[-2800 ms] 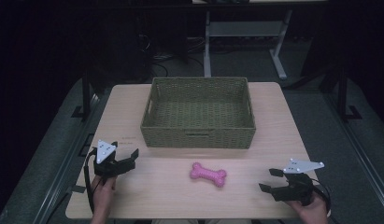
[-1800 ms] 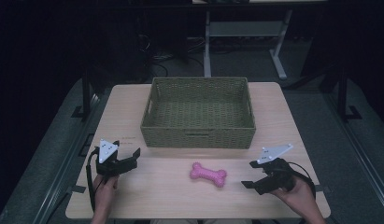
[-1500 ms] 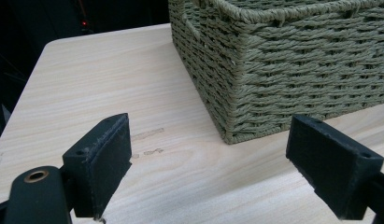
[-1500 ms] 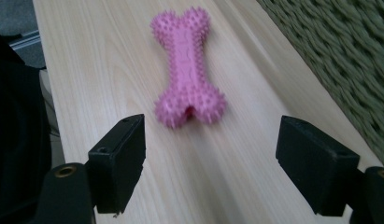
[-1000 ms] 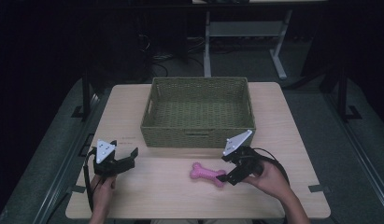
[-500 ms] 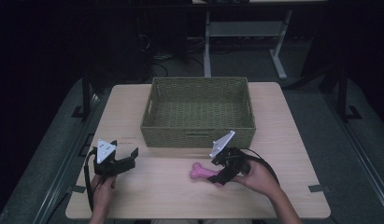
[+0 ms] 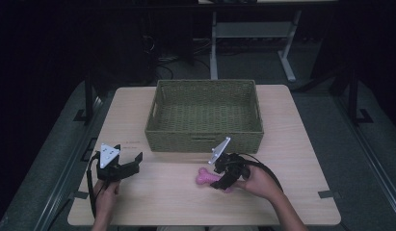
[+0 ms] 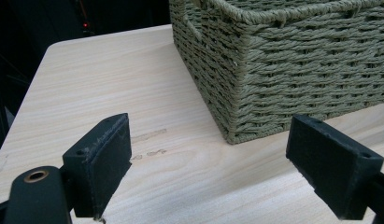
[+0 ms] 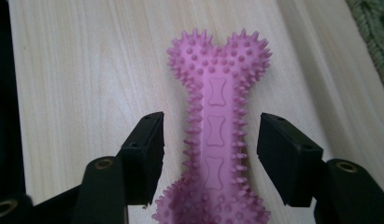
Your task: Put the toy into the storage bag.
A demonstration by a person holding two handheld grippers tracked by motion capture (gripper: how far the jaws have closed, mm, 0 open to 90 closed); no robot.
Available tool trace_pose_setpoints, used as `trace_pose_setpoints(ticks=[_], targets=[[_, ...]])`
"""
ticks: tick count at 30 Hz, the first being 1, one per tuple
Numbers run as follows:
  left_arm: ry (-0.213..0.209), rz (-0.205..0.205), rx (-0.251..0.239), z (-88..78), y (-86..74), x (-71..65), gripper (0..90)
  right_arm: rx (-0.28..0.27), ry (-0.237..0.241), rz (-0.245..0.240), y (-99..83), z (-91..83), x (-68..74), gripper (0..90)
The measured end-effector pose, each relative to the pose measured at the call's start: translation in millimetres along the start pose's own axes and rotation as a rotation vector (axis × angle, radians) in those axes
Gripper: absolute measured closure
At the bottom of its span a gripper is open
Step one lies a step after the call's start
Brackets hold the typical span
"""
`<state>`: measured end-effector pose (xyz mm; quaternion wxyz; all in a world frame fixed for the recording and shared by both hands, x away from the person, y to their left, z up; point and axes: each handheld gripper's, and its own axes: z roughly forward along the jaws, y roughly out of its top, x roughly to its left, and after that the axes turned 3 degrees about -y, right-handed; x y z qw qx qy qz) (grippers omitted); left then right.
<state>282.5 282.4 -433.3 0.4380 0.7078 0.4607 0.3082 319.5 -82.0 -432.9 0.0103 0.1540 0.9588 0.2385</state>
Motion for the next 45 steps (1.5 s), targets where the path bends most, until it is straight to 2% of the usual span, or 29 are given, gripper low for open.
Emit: trace_pose_setpoints(ticks=[13, 17, 24, 36, 39, 42, 45], targets=[[0.0, -0.005, 0.003, 1.1, 0.1, 0.6, 13.7, 0.058, -0.012, -0.018, 3.0, 10.7, 0.4, 48.4], [0.002, -0.006, 0.003, 0.6, 0.3, 1.8, 13.7, 0.078, -0.02, -0.036, 5.6, 11.6, 0.3, 55.1], [0.002, -0.006, -0.002, 0.3, 0.3, 1.6, 13.7, 0.107, -0.018, -0.07, 10.5, 11.3, 0.8, 57.7], [0.005, -0.005, -0.005, -0.6, 0.3, 3.0, 13.6, 0.088, 0.026, -0.069, 8.4, 6.5, -1.8, 58.4], [0.006, -0.008, -0.002, -0.6, 0.1, 3.4, 13.7, 0.059, 0.057, -0.064, 7.6, -1.1, -3.4, 58.3], [0.007, -0.005, -0.005, -0.6, 0.3, 3.0, 13.7, 0.067, 0.049, -0.073, 9.0, -8.7, -3.9, 58.3], [0.006, -0.002, 0.0, -0.6, 0.2, 3.0, 13.6, 0.048, 0.059, -0.08, 9.9, -17.6, -6.5, 58.4]])
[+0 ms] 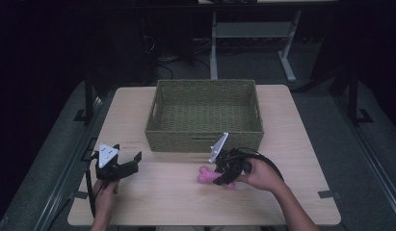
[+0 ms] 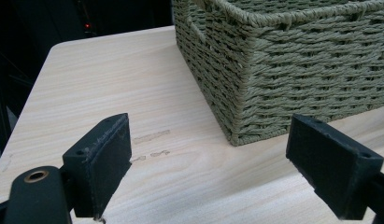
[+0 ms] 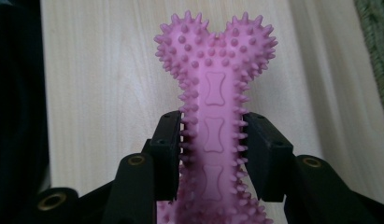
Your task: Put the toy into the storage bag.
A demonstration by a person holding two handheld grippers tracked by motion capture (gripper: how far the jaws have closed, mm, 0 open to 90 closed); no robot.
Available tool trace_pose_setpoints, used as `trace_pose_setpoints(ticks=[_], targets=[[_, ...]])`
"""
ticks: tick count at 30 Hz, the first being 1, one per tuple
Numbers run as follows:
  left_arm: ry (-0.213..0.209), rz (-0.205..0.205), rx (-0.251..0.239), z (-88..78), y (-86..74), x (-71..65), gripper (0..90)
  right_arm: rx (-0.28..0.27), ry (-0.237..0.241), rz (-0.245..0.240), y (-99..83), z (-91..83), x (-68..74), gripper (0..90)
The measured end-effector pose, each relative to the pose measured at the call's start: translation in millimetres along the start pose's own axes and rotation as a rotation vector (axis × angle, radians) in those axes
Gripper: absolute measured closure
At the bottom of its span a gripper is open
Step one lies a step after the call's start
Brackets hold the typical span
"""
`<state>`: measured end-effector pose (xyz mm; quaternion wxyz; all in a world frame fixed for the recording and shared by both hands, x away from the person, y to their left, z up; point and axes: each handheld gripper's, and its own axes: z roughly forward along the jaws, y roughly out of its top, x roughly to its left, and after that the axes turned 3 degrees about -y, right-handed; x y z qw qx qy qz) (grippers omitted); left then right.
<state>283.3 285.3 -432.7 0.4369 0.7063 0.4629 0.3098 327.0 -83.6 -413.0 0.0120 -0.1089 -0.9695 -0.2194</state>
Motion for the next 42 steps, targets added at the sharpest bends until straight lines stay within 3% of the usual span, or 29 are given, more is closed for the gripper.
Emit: trace_pose_setpoints(ticks=[21, 42], targets=[[0.001, 0.002, 0.003, 2.1, -0.2, -0.3, 13.7, -0.057, 0.004, -0.007, 4.6, -44.5, -9.6, 58.4], [-0.003, 0.0, 0.004, 3.3, -0.3, -0.8, 13.7, -0.071, -0.013, -0.02, 18.2, -83.4, -23.9, 58.5]])
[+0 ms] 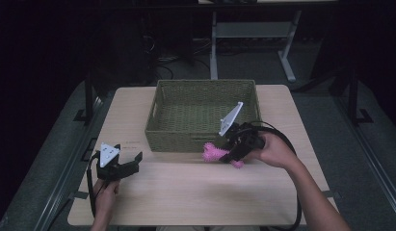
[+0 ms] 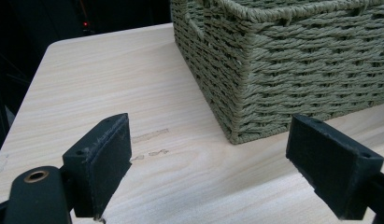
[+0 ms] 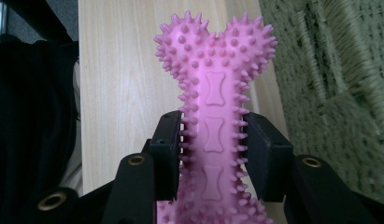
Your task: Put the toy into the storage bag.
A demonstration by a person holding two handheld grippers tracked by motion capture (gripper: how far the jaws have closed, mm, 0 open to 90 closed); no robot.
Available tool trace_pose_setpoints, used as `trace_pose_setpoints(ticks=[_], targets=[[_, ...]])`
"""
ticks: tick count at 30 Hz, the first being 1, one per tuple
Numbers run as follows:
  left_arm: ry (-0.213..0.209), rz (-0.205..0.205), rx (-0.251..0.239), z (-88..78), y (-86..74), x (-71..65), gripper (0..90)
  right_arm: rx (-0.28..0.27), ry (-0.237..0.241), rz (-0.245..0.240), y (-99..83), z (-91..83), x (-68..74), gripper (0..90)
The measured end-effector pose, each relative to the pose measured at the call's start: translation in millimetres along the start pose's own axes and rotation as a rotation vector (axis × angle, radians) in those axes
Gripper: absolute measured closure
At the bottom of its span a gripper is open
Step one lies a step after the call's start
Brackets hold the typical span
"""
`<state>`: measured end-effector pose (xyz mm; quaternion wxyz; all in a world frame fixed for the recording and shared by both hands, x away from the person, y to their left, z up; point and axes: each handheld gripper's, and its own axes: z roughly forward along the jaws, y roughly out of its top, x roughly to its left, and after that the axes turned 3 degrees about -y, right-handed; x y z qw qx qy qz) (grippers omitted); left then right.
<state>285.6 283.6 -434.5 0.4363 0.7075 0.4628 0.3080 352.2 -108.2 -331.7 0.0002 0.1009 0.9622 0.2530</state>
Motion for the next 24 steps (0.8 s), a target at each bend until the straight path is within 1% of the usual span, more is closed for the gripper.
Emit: trace_pose_setpoints(ticks=[1, 6, 7, 8, 9, 11, 13, 15, 19, 24], targets=[[-0.002, 0.002, 0.004, 0.1, 0.0, -0.1, 13.7, -0.011, 0.004, 0.005, 1.0, -2.7, -2.0, 58.5], [-0.003, 0.005, 0.003, -0.1, 0.1, -0.3, 13.7, -0.01, 0.003, 0.009, 3.7, -8.0, -7.1, 58.5], [-0.003, 0.005, 0.003, -0.2, 0.1, -0.4, 13.7, -0.015, -0.001, 0.01, 5.1, -11.6, -9.2, 58.5], [-0.003, 0.005, 0.003, -0.2, 0.1, -0.4, 13.6, -0.015, -0.001, 0.01, 5.1, -11.6, -9.2, 58.5], [-0.004, 0.004, 0.005, 0.1, 0.0, -0.4, 13.7, -0.018, 0.004, 0.016, 6.0, -14.7, -11.9, 58.5], [-0.004, 0.004, 0.005, 0.3, 0.1, -0.5, 13.7, -0.01, -0.005, 0.012, 7.5, -17.4, -14.4, 58.4], [-0.005, 0.004, 0.005, 0.3, 0.1, -0.5, 13.7, -0.016, -0.004, 0.013, 8.6, -19.7, -16.8, 58.4], [-0.004, 0.004, 0.006, 0.3, 0.0, -0.2, 13.7, -0.019, -0.004, 0.018, 9.7, -21.7, -19.0, 58.5], [-0.004, 0.003, 0.005, 0.4, 0.1, -0.1, 13.7, -0.012, -0.007, 0.017, 13.6, -24.0, -23.7, 58.5], [-0.004, 0.003, 0.004, 0.8, 0.0, 0.1, 13.7, -0.019, -0.005, 0.015, 17.9, -25.8, -28.9, 58.5]])
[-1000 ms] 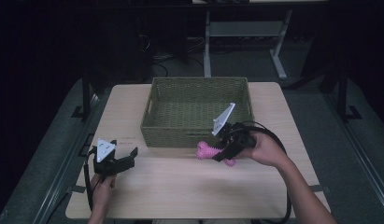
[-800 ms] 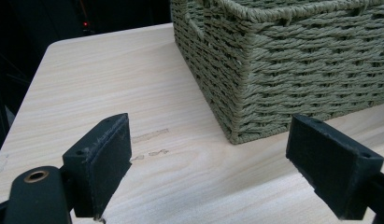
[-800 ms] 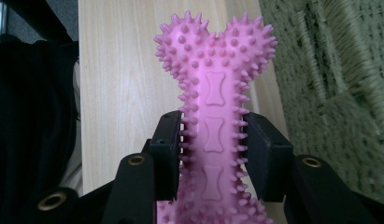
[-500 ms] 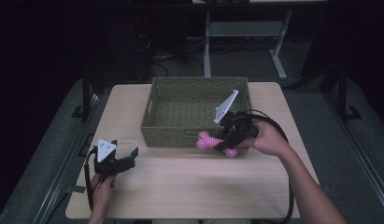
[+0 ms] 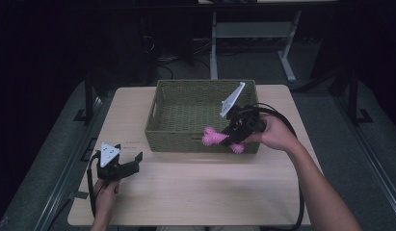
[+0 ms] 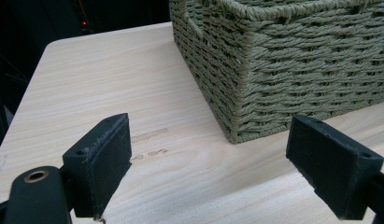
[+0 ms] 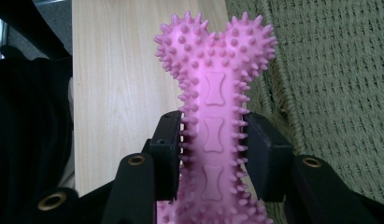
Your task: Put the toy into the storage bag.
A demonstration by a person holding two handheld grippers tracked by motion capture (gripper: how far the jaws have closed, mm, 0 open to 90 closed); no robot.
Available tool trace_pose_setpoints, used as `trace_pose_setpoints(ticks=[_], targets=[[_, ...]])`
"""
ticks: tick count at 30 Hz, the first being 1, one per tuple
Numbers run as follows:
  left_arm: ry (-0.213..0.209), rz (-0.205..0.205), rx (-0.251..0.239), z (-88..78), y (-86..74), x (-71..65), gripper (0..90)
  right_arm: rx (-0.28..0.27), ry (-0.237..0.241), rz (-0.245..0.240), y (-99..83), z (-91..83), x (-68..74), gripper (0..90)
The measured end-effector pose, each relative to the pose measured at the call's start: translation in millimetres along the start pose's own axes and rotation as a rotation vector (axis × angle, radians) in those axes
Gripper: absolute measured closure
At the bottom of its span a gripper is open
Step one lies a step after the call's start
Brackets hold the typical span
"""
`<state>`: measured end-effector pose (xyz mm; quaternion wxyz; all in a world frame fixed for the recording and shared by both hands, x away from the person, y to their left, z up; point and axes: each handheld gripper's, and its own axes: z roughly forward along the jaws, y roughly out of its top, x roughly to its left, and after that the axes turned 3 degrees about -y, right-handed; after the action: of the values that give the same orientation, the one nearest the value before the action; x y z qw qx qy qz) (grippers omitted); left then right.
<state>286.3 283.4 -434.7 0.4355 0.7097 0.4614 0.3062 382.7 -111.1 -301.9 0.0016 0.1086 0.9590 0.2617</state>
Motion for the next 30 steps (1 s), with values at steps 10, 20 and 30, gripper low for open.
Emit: trace_pose_setpoints(ticks=[10, 20, 30], targets=[[0.004, 0.0, 0.003, -0.4, 0.4, 1.1, 13.7, 0.001, 0.004, 0.006, 5.4, -3.3, -11.9, 58.5], [0.009, -0.002, 0.002, -0.8, 0.4, 2.5, 13.7, 0.013, -0.001, 0.002, 15.4, -9.5, -20.8, 58.5], [0.012, -0.006, 0.0, -1.0, 0.3, 3.1, 13.7, 0.028, -0.009, 0.004, 22.8, -11.4, -32.5, 58.5]])
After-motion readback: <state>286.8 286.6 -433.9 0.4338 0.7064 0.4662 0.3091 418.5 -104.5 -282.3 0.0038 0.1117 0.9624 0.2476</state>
